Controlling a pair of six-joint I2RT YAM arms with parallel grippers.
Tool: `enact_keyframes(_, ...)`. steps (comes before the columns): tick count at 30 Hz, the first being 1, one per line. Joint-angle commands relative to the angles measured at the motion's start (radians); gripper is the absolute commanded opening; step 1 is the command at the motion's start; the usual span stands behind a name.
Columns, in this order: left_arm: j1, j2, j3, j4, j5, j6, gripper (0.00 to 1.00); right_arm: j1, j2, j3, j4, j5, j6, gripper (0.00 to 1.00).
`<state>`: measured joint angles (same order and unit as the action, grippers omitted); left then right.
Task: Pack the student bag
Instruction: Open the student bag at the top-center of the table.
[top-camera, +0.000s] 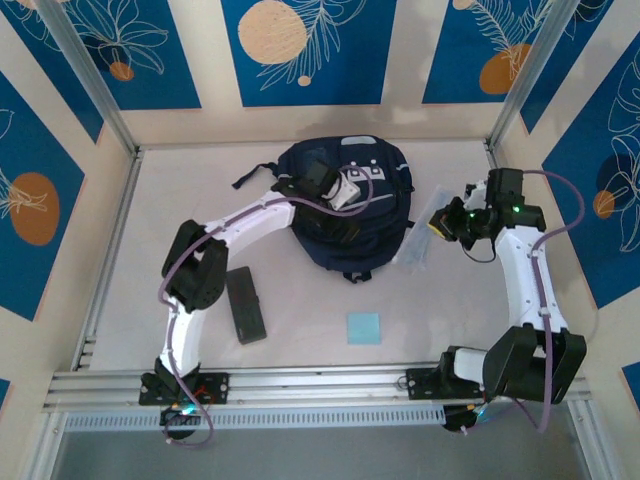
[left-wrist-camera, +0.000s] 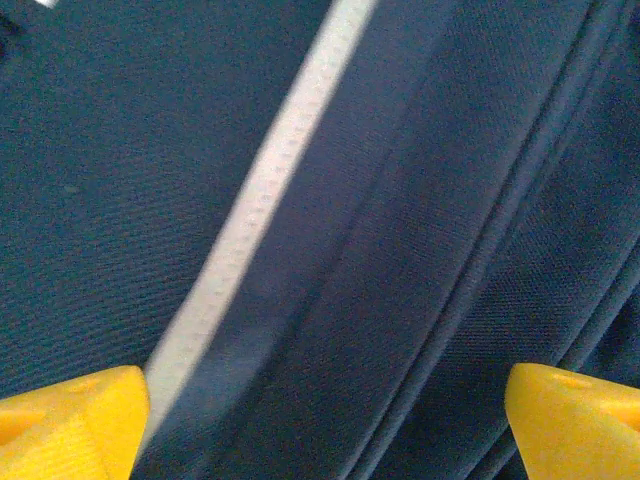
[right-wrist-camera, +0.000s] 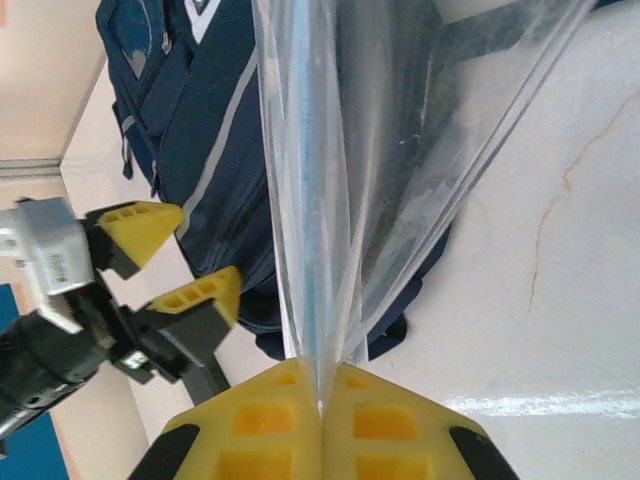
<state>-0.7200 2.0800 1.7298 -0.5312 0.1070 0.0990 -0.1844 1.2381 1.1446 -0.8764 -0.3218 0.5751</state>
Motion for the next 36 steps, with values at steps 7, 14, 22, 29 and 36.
enact_keyframes(7,-0.026,0.124,0.113,-0.126,-0.065,0.108,0.49,-0.082,-0.066,-0.049,-0.012,-0.093,-0.04,0.0)
enact_keyframes(14,-0.024,0.079,0.168,-0.149,-0.027,0.076,0.0,-0.093,-0.075,-0.065,0.0,-0.093,-0.038,0.0)
enact_keyframes(22,0.032,-0.051,0.277,-0.164,0.189,-0.179,0.0,-0.043,-0.074,-0.19,0.22,-0.167,0.134,0.0)
enact_keyframes(29,0.045,-0.073,0.352,-0.175,0.26,-0.255,0.0,0.131,-0.009,-0.237,0.496,-0.136,0.318,0.0)
enact_keyframes(36,0.048,-0.077,0.381,-0.161,0.287,-0.268,0.0,0.332,0.19,-0.214,0.821,0.063,0.512,0.0)
